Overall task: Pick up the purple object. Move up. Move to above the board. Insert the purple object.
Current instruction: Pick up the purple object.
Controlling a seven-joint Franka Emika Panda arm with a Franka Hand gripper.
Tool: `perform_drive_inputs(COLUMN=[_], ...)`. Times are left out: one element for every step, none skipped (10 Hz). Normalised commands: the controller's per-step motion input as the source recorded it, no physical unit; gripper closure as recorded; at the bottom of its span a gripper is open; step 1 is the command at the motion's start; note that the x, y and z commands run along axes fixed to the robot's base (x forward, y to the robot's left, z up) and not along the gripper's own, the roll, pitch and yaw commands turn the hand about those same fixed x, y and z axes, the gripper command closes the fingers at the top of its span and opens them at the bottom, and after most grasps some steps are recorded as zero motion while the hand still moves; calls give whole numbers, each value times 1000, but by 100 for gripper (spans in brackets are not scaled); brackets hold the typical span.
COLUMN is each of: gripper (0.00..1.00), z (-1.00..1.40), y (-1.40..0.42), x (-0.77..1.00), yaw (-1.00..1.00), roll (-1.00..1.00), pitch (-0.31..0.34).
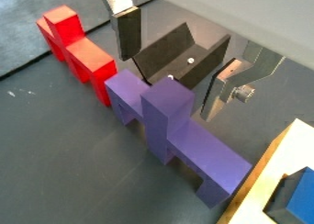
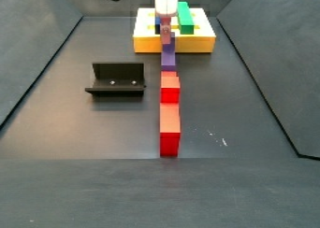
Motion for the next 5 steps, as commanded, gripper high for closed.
perform_drive_inputs(gripper=[0, 0, 0, 0, 0], z=[-191, -197, -246, -260, -283], y=[-97, -89, -80, -86, -80], x=[-77, 0, -91, 0, 0], yaw=[0, 0, 0, 0, 0], roll=[40, 17, 0, 0, -10], pitch=[0, 10, 0, 0, -24])
